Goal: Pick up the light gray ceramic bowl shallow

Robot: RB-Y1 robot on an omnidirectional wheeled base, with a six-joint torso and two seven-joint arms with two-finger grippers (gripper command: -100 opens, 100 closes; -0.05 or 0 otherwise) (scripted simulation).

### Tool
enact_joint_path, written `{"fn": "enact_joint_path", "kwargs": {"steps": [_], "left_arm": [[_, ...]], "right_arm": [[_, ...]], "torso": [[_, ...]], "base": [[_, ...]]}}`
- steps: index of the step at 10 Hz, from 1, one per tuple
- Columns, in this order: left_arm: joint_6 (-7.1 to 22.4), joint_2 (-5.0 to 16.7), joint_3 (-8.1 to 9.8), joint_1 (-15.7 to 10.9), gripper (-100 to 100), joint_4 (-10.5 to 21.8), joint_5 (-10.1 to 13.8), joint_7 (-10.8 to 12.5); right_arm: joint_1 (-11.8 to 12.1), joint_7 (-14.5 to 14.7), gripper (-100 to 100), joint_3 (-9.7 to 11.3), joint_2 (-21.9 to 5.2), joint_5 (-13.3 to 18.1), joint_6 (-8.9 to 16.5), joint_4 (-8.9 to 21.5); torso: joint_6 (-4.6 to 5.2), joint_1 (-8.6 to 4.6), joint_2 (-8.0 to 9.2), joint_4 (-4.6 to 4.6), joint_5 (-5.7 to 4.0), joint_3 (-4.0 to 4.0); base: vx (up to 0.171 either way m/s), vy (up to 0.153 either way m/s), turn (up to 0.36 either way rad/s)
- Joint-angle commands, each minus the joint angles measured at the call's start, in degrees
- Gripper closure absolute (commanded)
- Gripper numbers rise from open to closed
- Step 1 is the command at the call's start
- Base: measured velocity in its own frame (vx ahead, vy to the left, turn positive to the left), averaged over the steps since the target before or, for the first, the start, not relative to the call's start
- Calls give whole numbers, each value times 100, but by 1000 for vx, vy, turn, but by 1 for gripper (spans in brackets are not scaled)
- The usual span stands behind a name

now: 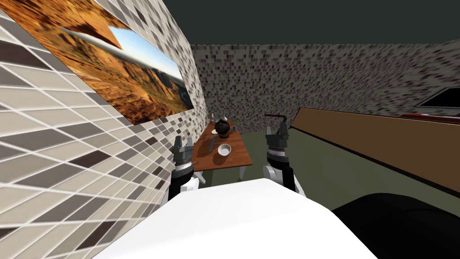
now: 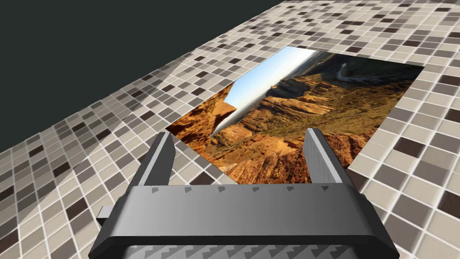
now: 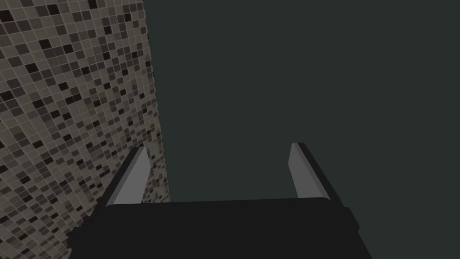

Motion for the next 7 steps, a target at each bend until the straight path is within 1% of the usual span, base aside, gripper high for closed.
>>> {"fn": "enact_joint_path", "kwargs": {"steps": [1, 4, 7], "left_arm": [[13, 250, 30, 31, -100, 67, 42, 43], [78, 781, 144, 164, -100, 315, 195, 216], [212, 1251, 311, 392, -100, 683, 418, 496]], "right_arm": [[0, 0, 0, 0, 0, 0, 0, 0], [-1, 0, 0, 0, 0, 0, 0, 0], [-1, 0, 0, 0, 0, 0, 0, 0]], "torso": [[0, 0, 0, 0, 0, 0], [1, 7, 16, 3, 2, 9], [2, 14, 27, 6, 3, 15]], "base": [[-14, 4, -86], [-44, 13, -130], [-67, 28, -248]]}}
